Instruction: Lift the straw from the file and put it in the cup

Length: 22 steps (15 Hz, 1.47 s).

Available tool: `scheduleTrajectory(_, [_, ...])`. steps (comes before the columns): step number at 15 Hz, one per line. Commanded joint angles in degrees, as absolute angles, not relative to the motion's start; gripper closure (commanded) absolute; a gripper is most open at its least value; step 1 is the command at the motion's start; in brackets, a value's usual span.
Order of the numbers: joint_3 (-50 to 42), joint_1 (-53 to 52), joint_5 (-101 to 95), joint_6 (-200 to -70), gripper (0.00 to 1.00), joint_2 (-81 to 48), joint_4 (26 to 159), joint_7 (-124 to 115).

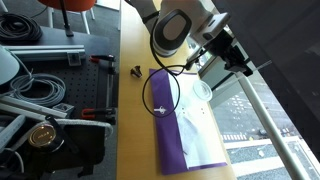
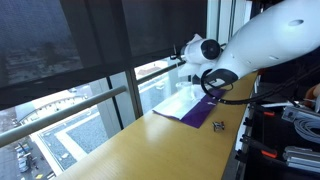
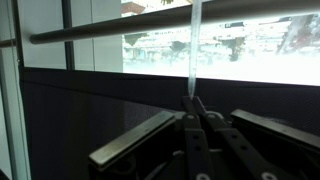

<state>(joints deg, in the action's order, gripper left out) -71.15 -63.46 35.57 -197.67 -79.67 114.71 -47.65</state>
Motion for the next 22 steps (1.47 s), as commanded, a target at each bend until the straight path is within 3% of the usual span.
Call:
scheduleTrajectory(1, [-72.3,-67.2,37.5,-196.7,1.0,-80.7,118.2,-48.3])
scheduleTrajectory(9, [-72.0,-74.1,39.3,-197.5,1.0,-81.4,126.1,-49.0])
scheduleTrajectory(22, [-72.5,-72.8,39.5,-196.5,1.0,-86.4,122.4,-52.4])
